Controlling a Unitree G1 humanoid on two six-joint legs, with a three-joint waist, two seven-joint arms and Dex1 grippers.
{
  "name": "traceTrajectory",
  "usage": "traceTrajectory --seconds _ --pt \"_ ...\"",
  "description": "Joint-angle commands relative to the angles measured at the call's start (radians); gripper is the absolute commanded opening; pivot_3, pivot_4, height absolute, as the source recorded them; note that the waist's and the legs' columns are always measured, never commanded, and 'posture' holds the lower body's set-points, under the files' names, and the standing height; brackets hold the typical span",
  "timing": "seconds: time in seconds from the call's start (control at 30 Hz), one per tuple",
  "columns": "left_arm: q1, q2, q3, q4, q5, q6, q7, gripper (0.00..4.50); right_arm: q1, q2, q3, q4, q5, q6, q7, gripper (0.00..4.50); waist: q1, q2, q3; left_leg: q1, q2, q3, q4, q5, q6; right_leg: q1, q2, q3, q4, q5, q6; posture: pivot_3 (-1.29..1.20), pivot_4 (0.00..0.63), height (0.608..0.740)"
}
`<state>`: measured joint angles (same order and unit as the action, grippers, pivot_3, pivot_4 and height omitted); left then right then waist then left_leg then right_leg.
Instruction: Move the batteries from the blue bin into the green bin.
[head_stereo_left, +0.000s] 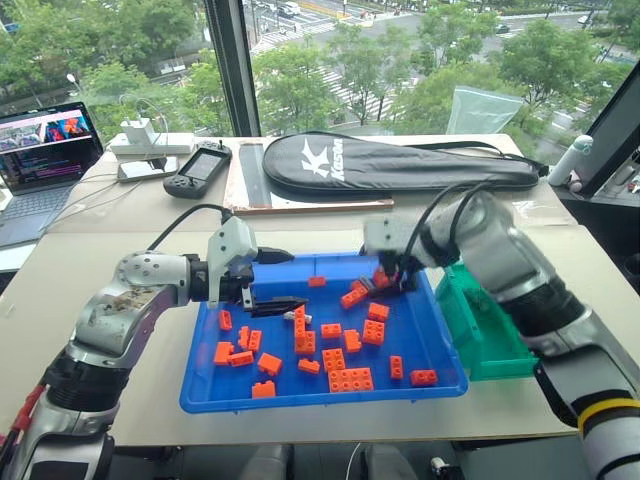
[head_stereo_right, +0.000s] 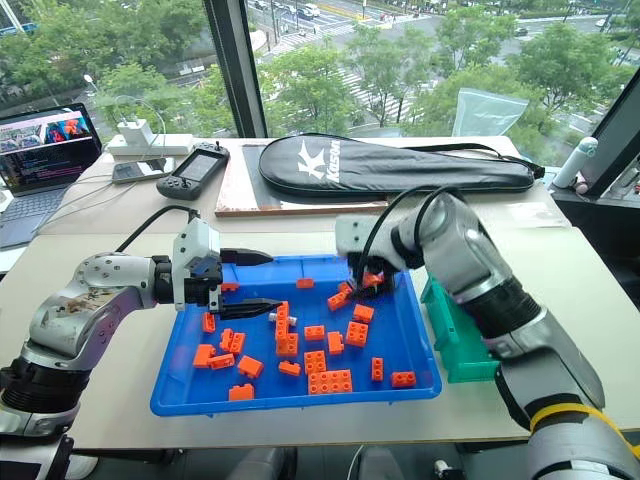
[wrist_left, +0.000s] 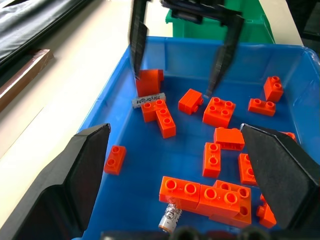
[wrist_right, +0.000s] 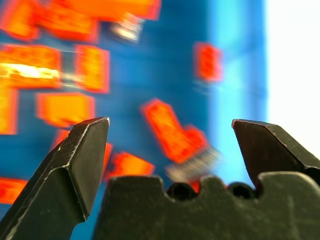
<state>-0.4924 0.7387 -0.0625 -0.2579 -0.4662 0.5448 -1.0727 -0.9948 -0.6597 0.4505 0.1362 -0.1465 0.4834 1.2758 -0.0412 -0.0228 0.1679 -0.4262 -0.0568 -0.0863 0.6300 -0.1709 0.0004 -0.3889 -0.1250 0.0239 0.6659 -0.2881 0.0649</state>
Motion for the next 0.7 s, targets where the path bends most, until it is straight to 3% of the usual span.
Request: traceTrajectory --seconds 0.03,0.2,0.4,0.5,0.6,0.7 --pt "-0.003 0.006 0.0 -0.012 0.01 -0.016 -0.002 4.5 -0.022 0.039 -0.074 -0.031 0.009 0.129 -0.087 4.4 -0.001 0.0 0.0 0.0 0.0 0.0 0.0 0.0 0.0 0.0 0.0 0.0 0.0 0.0 0.0 0.0 0.15 0.74" --pt "-0.004 0.028 -0.013 0.001 0.04 -0.026 -0.012 4.5 -0.061 0.113 -0.201 -0.176 0.113 0.592 -0.159 4.4 -0.004 0.0 0.0 0.0 0.0 0.0 -0.001 0.0 0.0 -0.002 0.0 0.001 0.001 0.0 -0.001 0.0 0.15 0.74" --pt "-0.014 0.016 -0.006 0.012 0.032 -0.029 -0.019 4.5 -0.092 0.05 -0.04 -0.272 0.158 0.987 -0.22 4.4 0.005 0.0 0.0 0.0 -0.001 0.0 -0.001 0.0 0.0 -0.001 -0.001 0.001 0.001 0.0 -0.001 0.0 0.15 0.74" --pt "-0.015 0.011 -0.004 0.013 0.03 -0.029 -0.017 4.5 -0.083 0.049 -0.014 -0.311 0.221 1.088 -0.255 4.4 0.004 0.0 0.0 0.0 -0.001 0.0 -0.001 0.0 0.0 -0.001 -0.001 0.001 0.001 0.0 -0.001 0.0 0.15 0.74" --pt "-0.013 0.009 -0.003 0.01 0.028 -0.029 -0.016 4.5 -0.067 0.089 -0.047 -0.297 0.264 1.129 -0.316 3.69 0.0 0.0 0.0 -0.001 -0.001 0.0 -0.001 0.0 0.0 -0.002 -0.001 0.001 0.001 0.001 -0.001 0.0 0.15 0.74" --pt "-0.012 0.008 -0.003 0.01 0.028 -0.03 -0.016 4.5 -0.063 0.109 -0.055 -0.271 0.276 1.13 -0.382 2.68 -0.004 0.0 0.0 0.0 -0.001 0.0 -0.002 0.0 0.0 -0.002 0.0 0.001 0.001 0.001 -0.001 0.0 0.15 0.74"
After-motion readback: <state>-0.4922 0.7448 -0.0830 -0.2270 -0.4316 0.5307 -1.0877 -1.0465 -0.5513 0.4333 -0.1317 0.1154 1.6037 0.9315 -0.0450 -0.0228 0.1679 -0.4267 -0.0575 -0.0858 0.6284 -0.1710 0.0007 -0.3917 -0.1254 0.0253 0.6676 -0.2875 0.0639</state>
